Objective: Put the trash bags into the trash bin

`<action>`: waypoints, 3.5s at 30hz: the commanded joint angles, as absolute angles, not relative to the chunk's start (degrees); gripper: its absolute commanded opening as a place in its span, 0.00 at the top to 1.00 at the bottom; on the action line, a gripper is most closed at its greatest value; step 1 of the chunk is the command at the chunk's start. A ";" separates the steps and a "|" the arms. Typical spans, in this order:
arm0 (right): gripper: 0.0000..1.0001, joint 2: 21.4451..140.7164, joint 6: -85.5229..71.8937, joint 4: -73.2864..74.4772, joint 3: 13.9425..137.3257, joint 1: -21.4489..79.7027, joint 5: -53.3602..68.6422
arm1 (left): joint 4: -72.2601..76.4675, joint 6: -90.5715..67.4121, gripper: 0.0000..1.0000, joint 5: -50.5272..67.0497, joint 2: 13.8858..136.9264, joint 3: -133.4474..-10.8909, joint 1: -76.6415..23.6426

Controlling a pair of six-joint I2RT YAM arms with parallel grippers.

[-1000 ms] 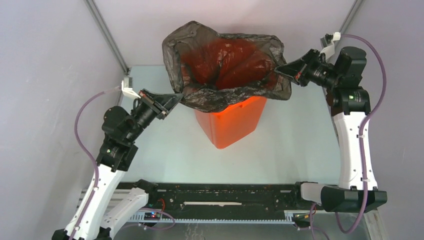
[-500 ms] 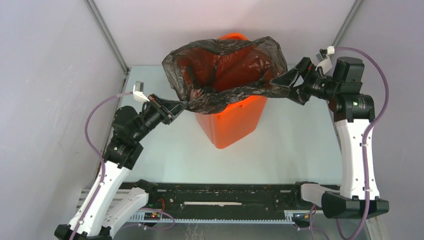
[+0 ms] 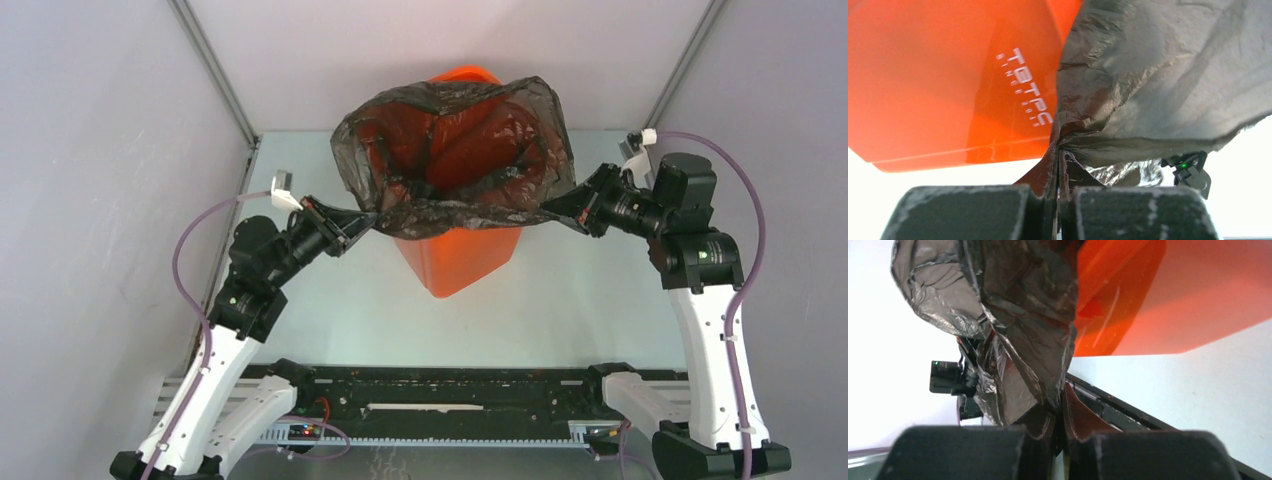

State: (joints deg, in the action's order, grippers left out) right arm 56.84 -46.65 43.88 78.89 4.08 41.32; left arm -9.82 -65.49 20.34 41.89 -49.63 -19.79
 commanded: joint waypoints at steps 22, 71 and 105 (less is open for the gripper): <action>0.42 60.95 -25.58 45.21 77.30 0.44 31.14 | -24.52 -46.47 0.54 18.76 47.50 -58.61 -17.18; 1.00 86.63 -31.32 24.54 96.89 -2.71 29.11 | -29.93 -30.03 0.47 -4.62 79.37 -98.23 -12.19; 0.98 86.96 -38.65 26.38 81.42 -1.69 37.84 | -30.16 -38.32 0.32 26.70 93.68 -95.68 -5.63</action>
